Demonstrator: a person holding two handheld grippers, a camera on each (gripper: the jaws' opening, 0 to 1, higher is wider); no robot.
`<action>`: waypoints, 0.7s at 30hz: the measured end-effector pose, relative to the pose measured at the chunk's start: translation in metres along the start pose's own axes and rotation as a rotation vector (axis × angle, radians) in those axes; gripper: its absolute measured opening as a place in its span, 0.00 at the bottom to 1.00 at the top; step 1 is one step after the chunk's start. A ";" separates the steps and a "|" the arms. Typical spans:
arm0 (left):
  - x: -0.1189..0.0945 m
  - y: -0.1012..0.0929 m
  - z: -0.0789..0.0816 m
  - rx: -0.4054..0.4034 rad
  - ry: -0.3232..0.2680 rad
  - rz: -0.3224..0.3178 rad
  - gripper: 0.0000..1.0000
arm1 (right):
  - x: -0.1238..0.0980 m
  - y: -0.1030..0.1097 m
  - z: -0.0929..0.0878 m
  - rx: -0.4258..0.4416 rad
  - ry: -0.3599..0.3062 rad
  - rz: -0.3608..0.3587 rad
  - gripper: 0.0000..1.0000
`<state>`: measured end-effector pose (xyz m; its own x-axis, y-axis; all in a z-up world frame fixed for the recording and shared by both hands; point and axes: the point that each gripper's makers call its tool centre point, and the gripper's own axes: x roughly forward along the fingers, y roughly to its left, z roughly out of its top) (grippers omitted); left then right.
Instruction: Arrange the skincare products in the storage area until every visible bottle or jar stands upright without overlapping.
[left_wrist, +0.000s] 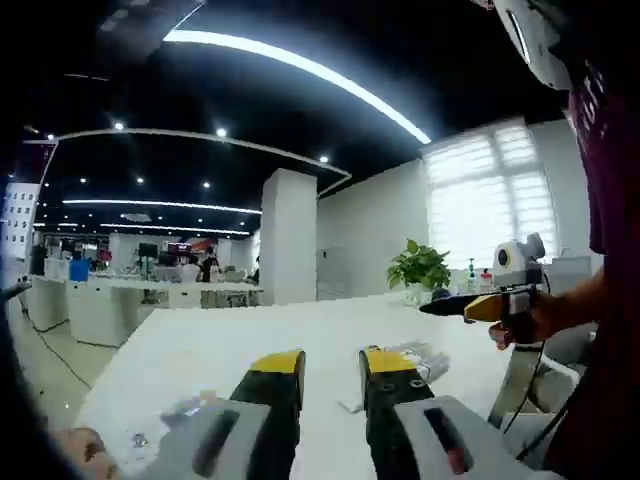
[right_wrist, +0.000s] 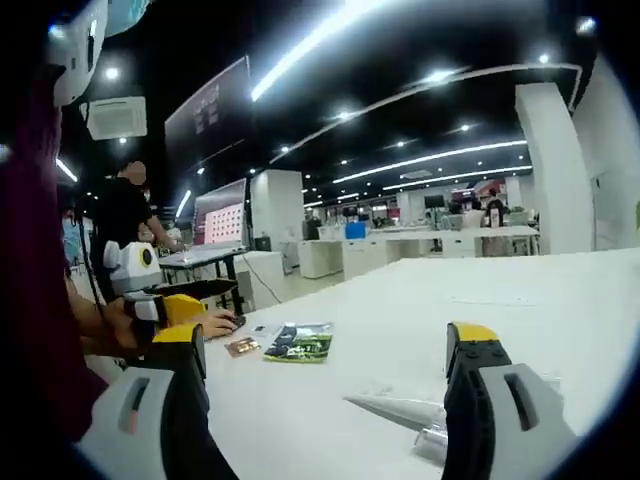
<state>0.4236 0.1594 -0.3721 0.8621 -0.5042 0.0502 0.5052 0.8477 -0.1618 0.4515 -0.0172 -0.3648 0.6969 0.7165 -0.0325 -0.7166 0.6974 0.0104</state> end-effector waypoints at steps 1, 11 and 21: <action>0.000 0.000 0.000 -0.001 0.000 0.001 1.00 | -0.001 -0.002 -0.001 0.001 0.001 -0.005 1.00; -0.001 0.001 0.002 -0.006 0.010 0.006 1.00 | 0.002 -0.005 -0.004 0.007 0.016 -0.003 1.00; -0.005 -0.001 -0.004 -0.017 0.031 0.005 1.00 | -0.001 -0.011 -0.019 -0.031 0.072 -0.003 1.00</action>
<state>0.4186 0.1606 -0.3761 0.8629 -0.5050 0.0190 0.4999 0.8474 -0.1789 0.4584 -0.0261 -0.3839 0.6958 0.7106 -0.1042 -0.7159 0.6979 -0.0204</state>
